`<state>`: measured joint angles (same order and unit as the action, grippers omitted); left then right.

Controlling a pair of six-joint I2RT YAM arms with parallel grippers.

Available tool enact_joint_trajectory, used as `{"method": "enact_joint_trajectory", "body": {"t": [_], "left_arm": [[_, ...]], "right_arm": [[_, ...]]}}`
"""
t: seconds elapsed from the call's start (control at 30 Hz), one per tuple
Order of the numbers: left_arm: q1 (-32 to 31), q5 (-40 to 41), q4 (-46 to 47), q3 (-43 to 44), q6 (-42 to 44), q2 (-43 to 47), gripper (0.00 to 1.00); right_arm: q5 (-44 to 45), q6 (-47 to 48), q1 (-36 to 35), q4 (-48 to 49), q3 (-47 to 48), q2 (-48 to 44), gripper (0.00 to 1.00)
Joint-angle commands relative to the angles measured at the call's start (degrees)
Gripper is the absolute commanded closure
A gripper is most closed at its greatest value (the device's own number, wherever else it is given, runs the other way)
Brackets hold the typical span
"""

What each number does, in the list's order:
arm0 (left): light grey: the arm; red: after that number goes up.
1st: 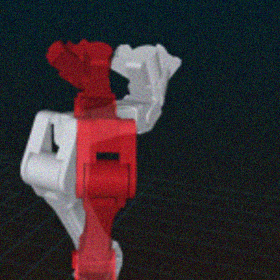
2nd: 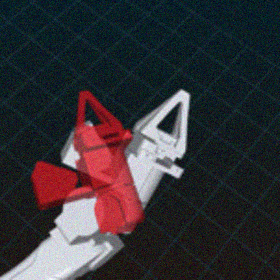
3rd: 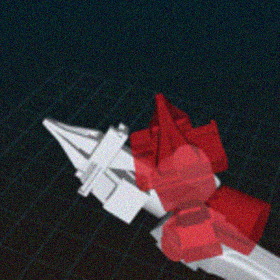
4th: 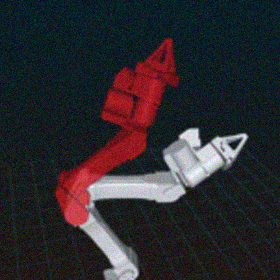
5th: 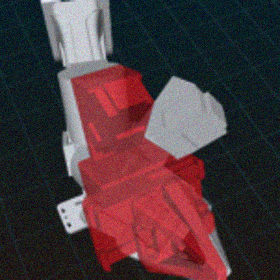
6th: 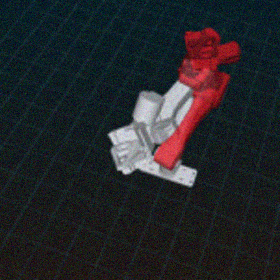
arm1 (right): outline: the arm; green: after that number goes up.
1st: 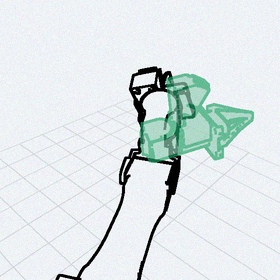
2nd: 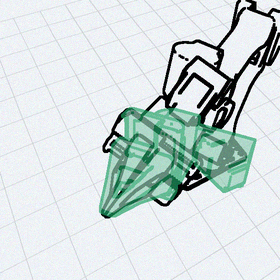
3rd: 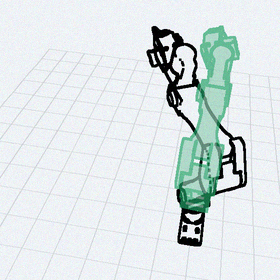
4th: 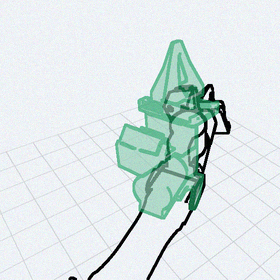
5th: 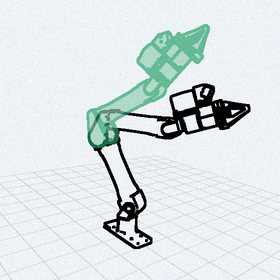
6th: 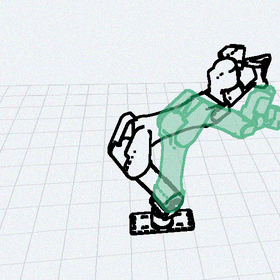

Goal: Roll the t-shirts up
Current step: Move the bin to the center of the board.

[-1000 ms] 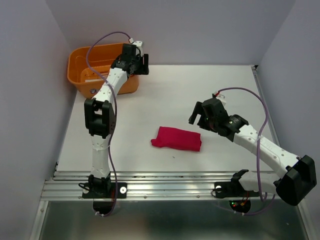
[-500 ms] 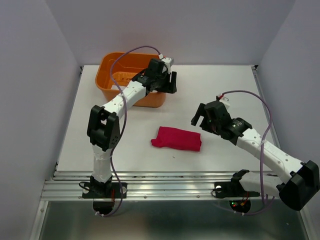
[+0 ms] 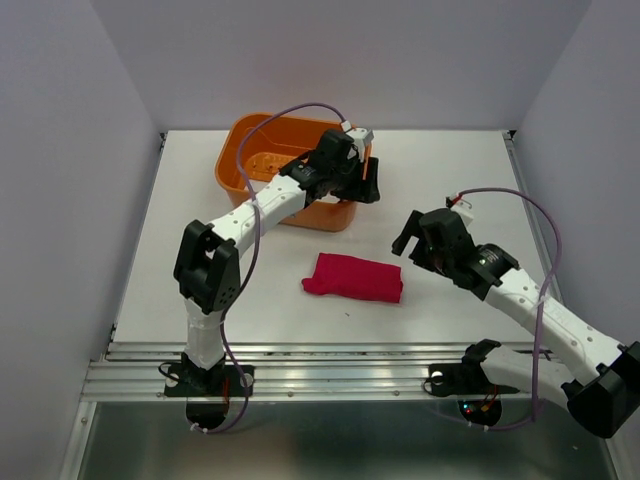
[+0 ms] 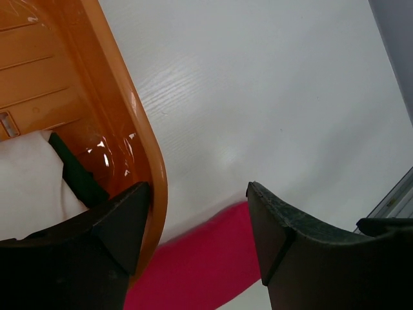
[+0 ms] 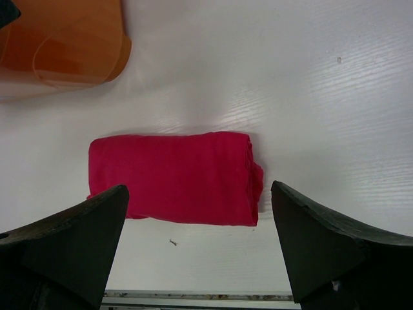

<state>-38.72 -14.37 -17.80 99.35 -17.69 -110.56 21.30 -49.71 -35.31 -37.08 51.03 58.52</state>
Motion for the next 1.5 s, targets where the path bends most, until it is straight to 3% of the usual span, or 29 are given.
{"method": "enact_joint_trajectory", "body": {"t": [0.0,0.2,0.43,0.83,1.0,1.47], "left_arm": [[-0.7,1.2,-0.4,5.3,0.6,6.5,0.28],[-0.6,5.7,-5.0,11.4,3.3,8.8,0.27],[1.7,12.1,-7.8,10.8,4.5,13.3,0.23],[21.9,16.6,-11.8,3.0,4.6,13.4,0.24],[26.5,17.5,-8.7,-2.7,5.2,15.1,0.24],[33.1,21.0,-5.9,-5.1,7.3,10.7,0.18]], "right_arm": [[2.6,-0.7,0.2,-2.3,0.1,-1.9,0.03],[2.3,-0.6,0.2,-3.3,0.0,-2.3,0.04],[2.5,-1.0,0.2,-4.1,0.3,-2.3,0.03],[0.4,1.4,0.2,-1.4,4.1,4.4,0.03],[-0.5,2.9,0.2,-0.7,6.7,9.4,0.02],[-1.8,5.7,0.2,0.3,10.7,15.5,0.02]]}}
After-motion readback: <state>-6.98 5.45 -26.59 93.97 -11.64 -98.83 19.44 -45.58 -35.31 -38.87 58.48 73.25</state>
